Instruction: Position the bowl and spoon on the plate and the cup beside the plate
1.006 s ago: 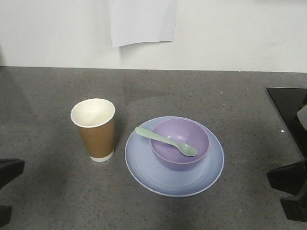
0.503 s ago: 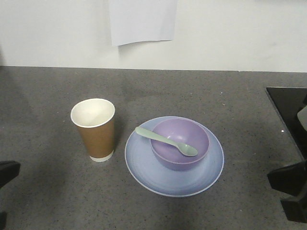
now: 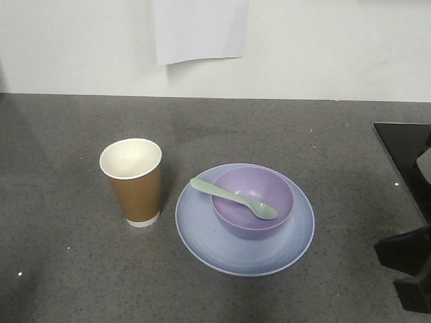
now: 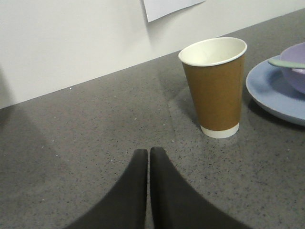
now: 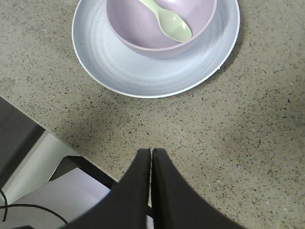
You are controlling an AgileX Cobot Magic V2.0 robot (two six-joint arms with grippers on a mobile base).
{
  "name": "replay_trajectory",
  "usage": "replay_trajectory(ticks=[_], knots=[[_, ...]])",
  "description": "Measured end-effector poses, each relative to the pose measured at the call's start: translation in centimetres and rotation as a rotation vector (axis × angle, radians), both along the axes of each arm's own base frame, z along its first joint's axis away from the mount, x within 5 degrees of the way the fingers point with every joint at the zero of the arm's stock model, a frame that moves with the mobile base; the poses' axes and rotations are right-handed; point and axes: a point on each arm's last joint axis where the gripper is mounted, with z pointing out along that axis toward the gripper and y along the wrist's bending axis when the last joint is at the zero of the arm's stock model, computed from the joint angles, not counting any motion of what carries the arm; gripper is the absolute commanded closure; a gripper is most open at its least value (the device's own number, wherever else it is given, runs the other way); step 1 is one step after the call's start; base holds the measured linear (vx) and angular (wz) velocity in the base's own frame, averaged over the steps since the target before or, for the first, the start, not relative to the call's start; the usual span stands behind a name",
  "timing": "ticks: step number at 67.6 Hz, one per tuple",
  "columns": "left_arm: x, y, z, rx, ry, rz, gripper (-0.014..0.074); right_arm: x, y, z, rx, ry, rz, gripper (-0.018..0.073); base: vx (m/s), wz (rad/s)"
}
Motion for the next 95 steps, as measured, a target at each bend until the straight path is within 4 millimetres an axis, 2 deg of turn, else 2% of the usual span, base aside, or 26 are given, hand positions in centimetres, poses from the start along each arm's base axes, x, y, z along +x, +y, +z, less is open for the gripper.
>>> replay_trajectory(ticks=[16,35,95], knots=[[-0.1,0.6,-3.3,-0.119,-0.072,0.099,0.0603,0.0,0.0,0.0,0.0,0.0,0.0,0.0568,0.0,0.0],[0.7,0.6,-6.6,-0.223,-0.138,0.125,0.0603,0.0,0.0,0.0,0.001,0.0,0.0,0.0568,0.0,0.0],[0.7,0.6,-6.4,-0.25,-0.172,0.121,0.0603,0.0,0.0,0.0,0.001,0.0,0.0,0.0568,0.0,0.0]])
